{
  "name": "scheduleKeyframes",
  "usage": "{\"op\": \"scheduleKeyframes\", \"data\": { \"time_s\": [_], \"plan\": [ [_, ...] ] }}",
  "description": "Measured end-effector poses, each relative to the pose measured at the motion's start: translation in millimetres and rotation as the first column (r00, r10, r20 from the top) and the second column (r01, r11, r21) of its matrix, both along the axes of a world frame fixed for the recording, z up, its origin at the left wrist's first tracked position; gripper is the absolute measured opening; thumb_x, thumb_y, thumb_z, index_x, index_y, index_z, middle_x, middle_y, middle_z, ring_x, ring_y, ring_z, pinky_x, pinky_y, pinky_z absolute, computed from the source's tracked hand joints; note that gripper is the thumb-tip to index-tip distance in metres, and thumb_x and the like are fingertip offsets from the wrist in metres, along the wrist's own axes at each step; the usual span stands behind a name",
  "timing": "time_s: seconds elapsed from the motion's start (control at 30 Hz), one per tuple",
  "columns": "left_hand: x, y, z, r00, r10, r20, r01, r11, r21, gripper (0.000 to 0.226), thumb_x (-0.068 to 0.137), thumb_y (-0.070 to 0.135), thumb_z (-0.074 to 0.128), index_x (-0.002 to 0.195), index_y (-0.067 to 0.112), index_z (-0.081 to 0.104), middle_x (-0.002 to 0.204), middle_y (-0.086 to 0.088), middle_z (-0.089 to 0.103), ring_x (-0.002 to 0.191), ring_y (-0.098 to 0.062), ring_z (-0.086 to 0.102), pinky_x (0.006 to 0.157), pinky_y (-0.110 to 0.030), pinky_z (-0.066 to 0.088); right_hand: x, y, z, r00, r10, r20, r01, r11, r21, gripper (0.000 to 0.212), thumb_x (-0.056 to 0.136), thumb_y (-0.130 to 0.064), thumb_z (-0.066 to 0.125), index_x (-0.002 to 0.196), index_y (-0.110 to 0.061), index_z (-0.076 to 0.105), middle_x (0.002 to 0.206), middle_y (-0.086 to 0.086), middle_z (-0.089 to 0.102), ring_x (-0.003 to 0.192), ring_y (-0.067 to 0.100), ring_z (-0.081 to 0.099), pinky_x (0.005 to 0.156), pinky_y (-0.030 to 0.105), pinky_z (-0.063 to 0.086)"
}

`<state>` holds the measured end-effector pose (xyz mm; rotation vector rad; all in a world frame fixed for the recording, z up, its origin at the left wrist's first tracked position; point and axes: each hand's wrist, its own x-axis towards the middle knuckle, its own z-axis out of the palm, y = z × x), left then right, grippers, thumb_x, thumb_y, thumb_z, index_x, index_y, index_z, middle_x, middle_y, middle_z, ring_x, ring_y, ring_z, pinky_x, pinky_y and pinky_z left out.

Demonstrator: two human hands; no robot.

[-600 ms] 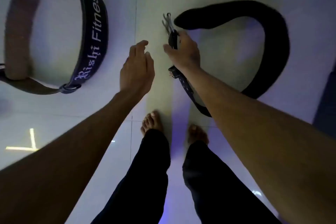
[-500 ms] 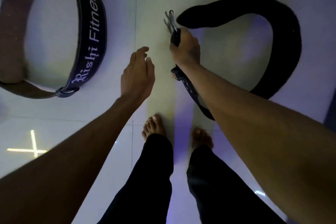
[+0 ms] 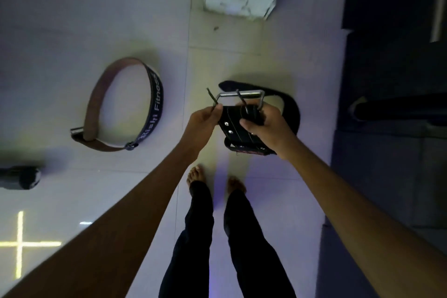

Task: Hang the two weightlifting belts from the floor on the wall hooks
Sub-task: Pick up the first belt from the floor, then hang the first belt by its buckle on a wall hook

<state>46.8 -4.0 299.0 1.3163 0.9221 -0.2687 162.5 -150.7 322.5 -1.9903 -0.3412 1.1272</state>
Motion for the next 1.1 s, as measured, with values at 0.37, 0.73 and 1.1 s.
{"op": "scheduleKeyframes", "data": {
  "time_s": [0.37, 0.73, 1.1],
  "plan": [
    [54.4, -26.3, 316.3, 0.884, -0.169, 0.437, 0.093, 0.977, 0.192, 0.015, 0.104, 0.014, 0.054, 0.111, 0.028, 0.053, 0.096, -0.016, 0.067, 0.085, -0.017, 0.068, 0.085, -0.048, 0.061, 46.1, -54.9, 307.9, 0.99, -0.123, 0.063, 0.102, 0.959, 0.264, 0.026, 0.095, -0.019, 0.062, 0.117, -0.007, 0.056, 0.104, -0.001, 0.069, 0.095, 0.005, 0.069, 0.078, 0.019, 0.056],
    [115.5, -19.8, 535.5, 0.713, -0.288, 0.639, -0.243, 0.753, 0.611, 0.018, 0.1, 0.008, 0.058, 0.11, 0.023, 0.055, 0.093, -0.011, 0.073, 0.082, -0.022, 0.072, 0.08, -0.043, 0.06, 93.6, -34.5, 518.2, 0.875, -0.334, 0.35, 0.03, 0.759, 0.651, 0.013, 0.096, -0.014, 0.058, 0.109, -0.015, 0.058, 0.098, 0.003, 0.063, 0.088, 0.012, 0.06, 0.081, 0.024, 0.05],
    [139.1, 8.1, 746.2, 0.507, -0.237, 0.828, -0.544, 0.658, 0.521, 0.011, 0.092, 0.019, 0.064, 0.102, 0.023, 0.067, 0.089, -0.018, 0.077, 0.077, -0.035, 0.072, 0.078, -0.053, 0.061, 117.8, 17.5, 734.5, 0.736, -0.579, 0.35, -0.066, 0.454, 0.889, 0.008, 0.091, -0.011, 0.067, 0.099, -0.008, 0.067, 0.088, 0.008, 0.072, 0.083, 0.011, 0.067, 0.081, 0.021, 0.054]
  ]
}}
